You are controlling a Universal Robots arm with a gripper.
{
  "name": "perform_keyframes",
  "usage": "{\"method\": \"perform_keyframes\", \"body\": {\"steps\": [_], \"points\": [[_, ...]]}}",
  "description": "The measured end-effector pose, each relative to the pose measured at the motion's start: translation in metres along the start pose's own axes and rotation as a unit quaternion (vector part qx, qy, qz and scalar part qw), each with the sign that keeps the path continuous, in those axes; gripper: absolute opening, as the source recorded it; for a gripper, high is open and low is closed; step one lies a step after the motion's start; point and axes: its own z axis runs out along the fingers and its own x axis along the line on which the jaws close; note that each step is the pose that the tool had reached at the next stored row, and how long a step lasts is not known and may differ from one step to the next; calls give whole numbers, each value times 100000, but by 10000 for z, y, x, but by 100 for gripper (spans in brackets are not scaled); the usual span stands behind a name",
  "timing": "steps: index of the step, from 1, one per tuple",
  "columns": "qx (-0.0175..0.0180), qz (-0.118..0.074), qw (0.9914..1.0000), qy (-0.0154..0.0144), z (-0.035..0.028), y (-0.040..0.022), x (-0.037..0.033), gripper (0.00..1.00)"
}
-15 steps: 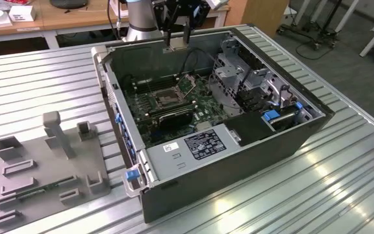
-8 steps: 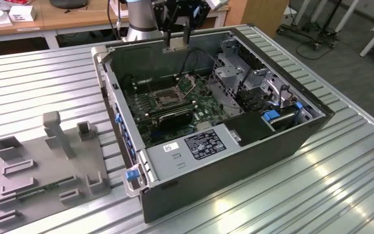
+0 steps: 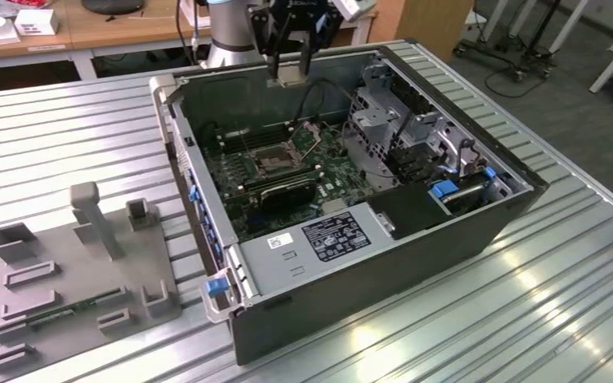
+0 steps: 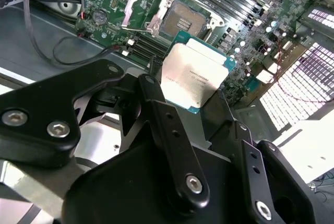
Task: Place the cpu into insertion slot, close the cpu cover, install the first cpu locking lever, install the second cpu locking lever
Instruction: 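Place the cpu into insertion slot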
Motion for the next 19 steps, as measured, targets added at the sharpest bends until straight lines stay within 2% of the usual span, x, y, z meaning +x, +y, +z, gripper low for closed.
{"method": "perform_keyframes", "body": {"steps": [10, 16, 19], "points": [[-12, -1, 100000, -5, 26, -2, 1, 54], [2, 0, 100000, 0, 104, -9, 1, 54], [26, -1, 100000, 7, 111, -10, 1, 54]]}}
